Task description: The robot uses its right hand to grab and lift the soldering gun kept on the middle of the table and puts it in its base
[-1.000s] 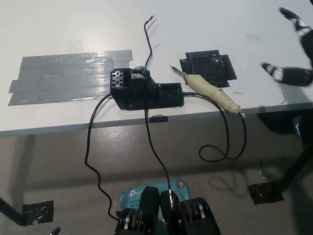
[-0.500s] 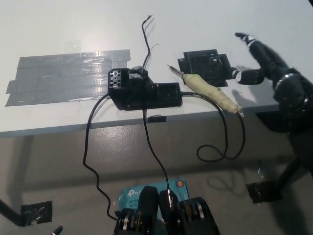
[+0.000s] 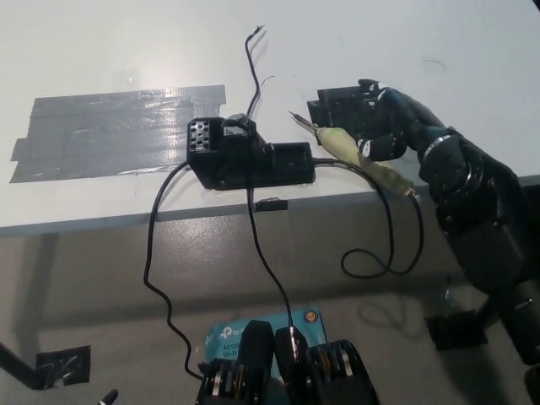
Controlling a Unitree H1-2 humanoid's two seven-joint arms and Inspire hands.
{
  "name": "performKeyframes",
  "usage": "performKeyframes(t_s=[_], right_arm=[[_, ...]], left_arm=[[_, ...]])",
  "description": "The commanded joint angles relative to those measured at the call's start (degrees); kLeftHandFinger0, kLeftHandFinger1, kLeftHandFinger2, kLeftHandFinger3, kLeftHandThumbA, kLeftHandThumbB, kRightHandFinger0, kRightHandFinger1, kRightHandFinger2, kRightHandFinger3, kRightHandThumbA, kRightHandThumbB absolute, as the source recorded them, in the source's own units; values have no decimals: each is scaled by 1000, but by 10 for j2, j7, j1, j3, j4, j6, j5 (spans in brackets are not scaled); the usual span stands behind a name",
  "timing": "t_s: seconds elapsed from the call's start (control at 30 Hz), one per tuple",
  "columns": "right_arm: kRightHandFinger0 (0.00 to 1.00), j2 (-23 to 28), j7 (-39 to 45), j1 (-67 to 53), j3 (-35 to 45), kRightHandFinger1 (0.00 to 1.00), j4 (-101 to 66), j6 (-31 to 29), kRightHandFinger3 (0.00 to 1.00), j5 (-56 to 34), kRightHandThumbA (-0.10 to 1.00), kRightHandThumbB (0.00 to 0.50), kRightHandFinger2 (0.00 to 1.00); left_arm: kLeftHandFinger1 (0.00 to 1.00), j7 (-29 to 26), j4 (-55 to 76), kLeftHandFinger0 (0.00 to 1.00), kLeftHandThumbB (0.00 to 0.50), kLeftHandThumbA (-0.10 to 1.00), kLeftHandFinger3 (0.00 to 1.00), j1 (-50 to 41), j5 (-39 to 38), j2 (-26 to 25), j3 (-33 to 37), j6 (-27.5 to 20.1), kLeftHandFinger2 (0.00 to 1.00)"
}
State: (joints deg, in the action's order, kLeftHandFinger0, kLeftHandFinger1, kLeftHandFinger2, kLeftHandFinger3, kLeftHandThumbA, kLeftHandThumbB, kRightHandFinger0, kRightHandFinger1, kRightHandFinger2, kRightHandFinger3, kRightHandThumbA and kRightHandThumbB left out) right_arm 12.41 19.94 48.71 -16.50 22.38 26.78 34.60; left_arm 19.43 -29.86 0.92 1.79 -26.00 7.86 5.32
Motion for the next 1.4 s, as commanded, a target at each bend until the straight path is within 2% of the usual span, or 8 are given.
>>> performKeyframes(t_s=[0.0,0.1,0.3,0.67,0.9,1.2,1.27,1.37], right_arm=[[961,10,-2,31,9,980,0,1,1000,13,470,186,1000],[955,21,-6,16,16,998,5,1,1000,10,421,176,1000],[983,37,7,8,7,990,0,1,1000,29,451,166,1000],[827,14,1,14,-7,866,10,1,1000,39,414,177,952],[899,5,4,25,-4,956,18,1,1000,55,590,199,1000],[966,12,13,-2,7,1000,4,1,1000,68,655,186,1000],[963,10,3,-12,7,1000,10,1,1000,63,590,208,1000],[1000,5,3,-17,10,1000,18,1,1000,67,590,204,1000]], left_arm=[[0,11,3,0,500,1000,120,5,0,-3,-2,-5,71],[3,14,5,0,500,1000,110,5,1,-2,1,-6,66],[0,15,3,0,500,1000,123,13,3,-2,7,-5,71],[0,20,-4,0,500,1000,130,20,-1,0,10,-6,54],[0,17,-6,0,500,1000,151,21,3,1,10,-8,48],[0,22,-2,0,500,1000,135,22,0,1,8,-1,72],[0,23,0,0,500,1000,116,23,2,0,10,0,66],[0,25,-1,0,500,1000,53,25,-2,2,8,1,28]])
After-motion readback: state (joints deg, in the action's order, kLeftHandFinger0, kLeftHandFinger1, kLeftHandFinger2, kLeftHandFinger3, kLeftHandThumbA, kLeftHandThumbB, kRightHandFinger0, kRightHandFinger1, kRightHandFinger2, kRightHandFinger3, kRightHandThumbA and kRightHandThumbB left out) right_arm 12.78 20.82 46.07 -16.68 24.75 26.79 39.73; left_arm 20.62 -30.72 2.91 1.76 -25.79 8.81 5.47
